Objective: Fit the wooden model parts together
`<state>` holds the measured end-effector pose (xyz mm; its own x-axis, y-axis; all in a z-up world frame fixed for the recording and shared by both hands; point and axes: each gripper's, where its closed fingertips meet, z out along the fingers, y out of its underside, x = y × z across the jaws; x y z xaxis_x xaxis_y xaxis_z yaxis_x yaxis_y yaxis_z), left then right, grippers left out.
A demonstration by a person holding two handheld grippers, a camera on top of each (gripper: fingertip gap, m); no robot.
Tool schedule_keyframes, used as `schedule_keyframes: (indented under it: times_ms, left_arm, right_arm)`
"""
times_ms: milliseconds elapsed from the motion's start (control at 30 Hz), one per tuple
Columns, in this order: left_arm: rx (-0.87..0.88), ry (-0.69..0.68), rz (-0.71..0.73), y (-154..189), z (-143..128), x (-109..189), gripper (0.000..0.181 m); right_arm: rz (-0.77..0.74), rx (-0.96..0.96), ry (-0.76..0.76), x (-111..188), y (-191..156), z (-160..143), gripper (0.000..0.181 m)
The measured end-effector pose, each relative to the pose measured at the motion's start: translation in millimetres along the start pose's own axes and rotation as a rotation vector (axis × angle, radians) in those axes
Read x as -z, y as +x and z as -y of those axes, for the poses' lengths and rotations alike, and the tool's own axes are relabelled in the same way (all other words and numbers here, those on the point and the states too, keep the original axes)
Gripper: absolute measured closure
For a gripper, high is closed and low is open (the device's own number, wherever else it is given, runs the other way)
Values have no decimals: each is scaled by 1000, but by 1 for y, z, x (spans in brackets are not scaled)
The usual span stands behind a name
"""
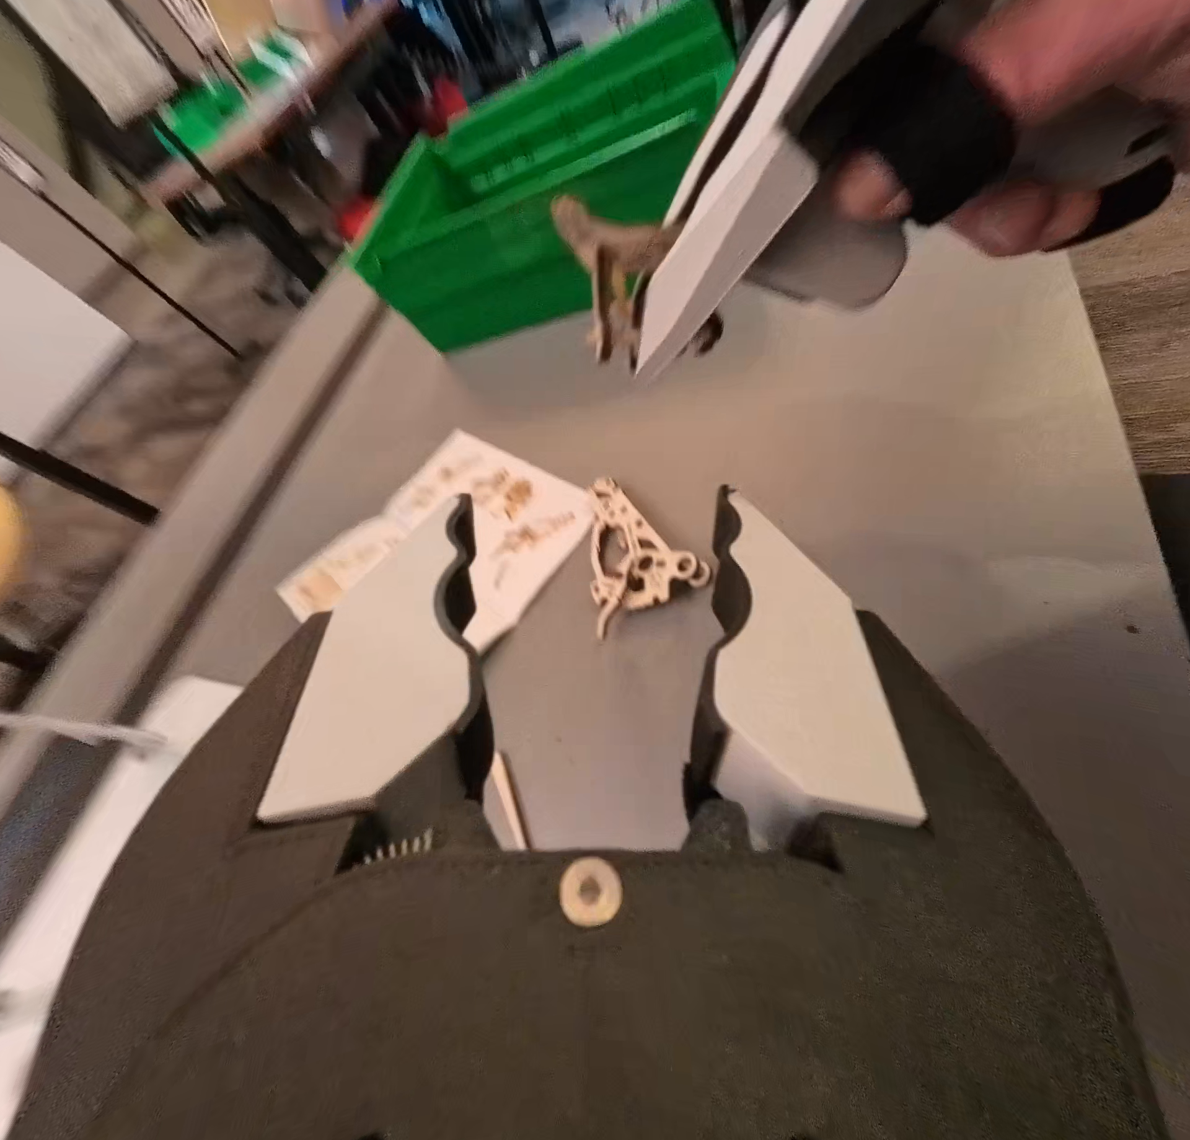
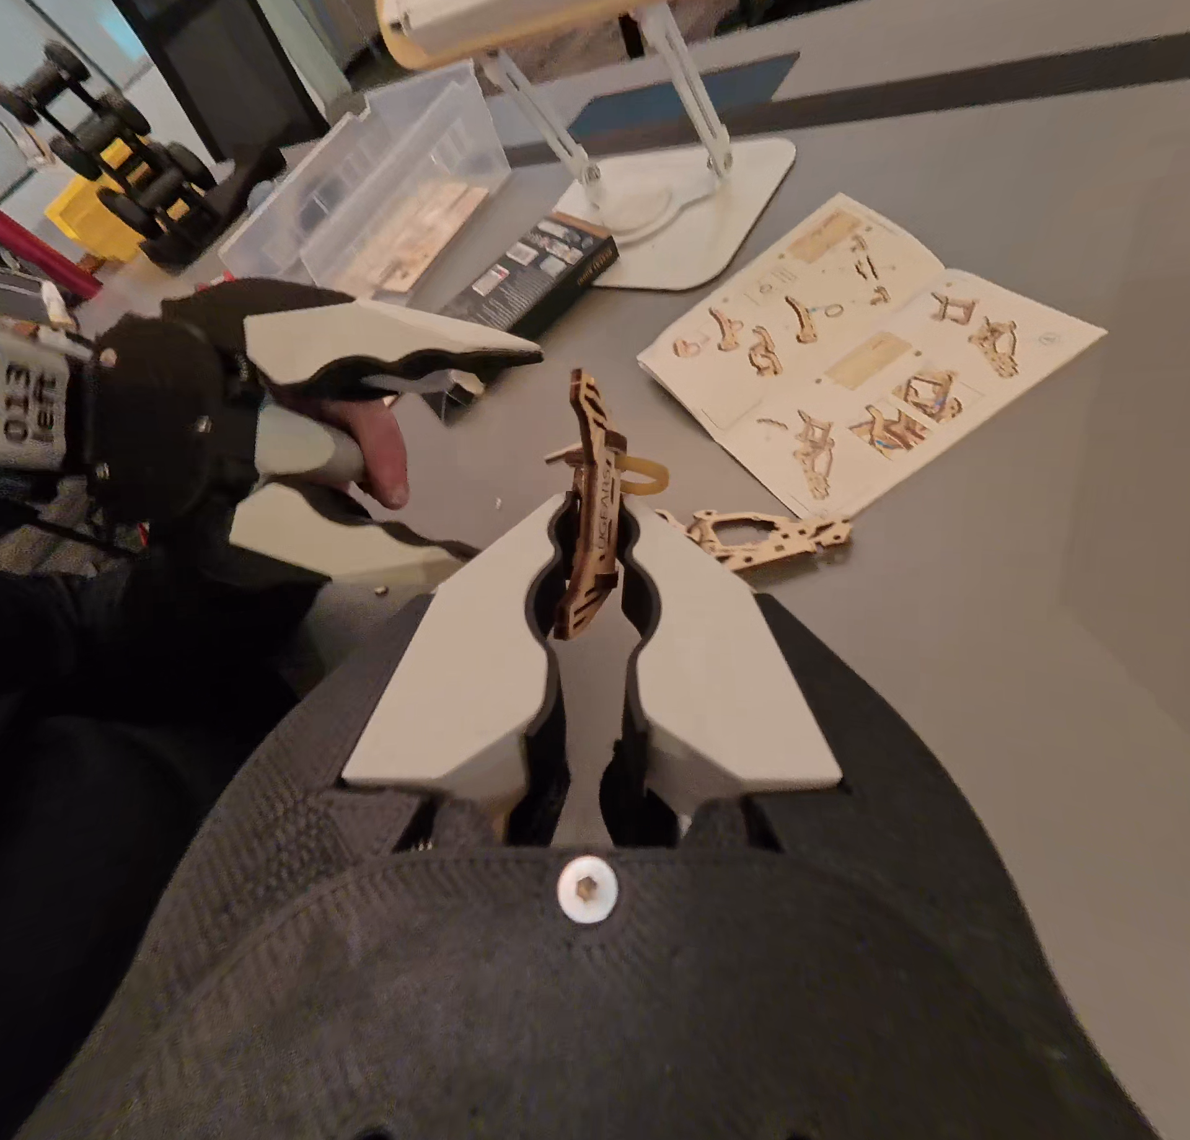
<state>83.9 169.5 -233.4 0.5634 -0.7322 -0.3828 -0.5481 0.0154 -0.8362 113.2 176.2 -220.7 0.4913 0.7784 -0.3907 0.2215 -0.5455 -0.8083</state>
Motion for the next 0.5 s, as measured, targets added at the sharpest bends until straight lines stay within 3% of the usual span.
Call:
schedule_keyframes:
  times_ms: [167,500]
  left_arm:
    - [263,-181,-134,2,-57,-26,99]
    - [463,-269,-318,25,-81,-49,101]
  right_arm:
    - [18,1,-96,-10,23,-16,174]
    - [72,18,-238,-58,53,-45,174]
